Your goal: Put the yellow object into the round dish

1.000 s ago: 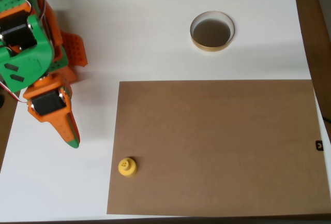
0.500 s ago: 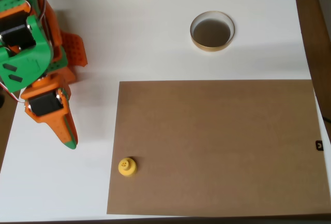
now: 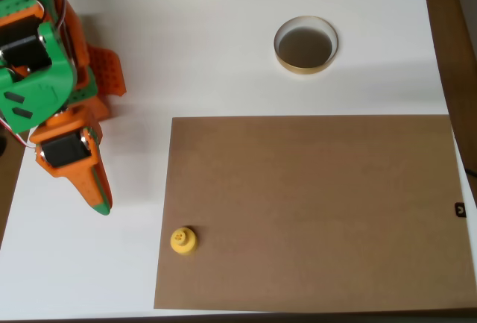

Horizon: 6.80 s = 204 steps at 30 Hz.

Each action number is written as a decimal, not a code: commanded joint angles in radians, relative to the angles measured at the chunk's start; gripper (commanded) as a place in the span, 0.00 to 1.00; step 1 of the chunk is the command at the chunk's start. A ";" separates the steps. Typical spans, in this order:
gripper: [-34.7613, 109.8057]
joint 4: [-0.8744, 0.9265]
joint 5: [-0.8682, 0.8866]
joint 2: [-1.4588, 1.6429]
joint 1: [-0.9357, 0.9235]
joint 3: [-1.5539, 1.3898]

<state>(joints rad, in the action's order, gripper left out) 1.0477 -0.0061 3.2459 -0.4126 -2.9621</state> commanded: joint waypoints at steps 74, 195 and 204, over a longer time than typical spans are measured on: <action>0.44 0.170 -0.149 -1.381 0.256 0.994; 0.24 0.578 -0.230 -1.910 1.316 1.726; 0.24 0.612 -0.212 -2.066 1.382 1.940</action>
<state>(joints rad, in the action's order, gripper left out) 1.6291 -0.2132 1.1689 0.9388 -1.1305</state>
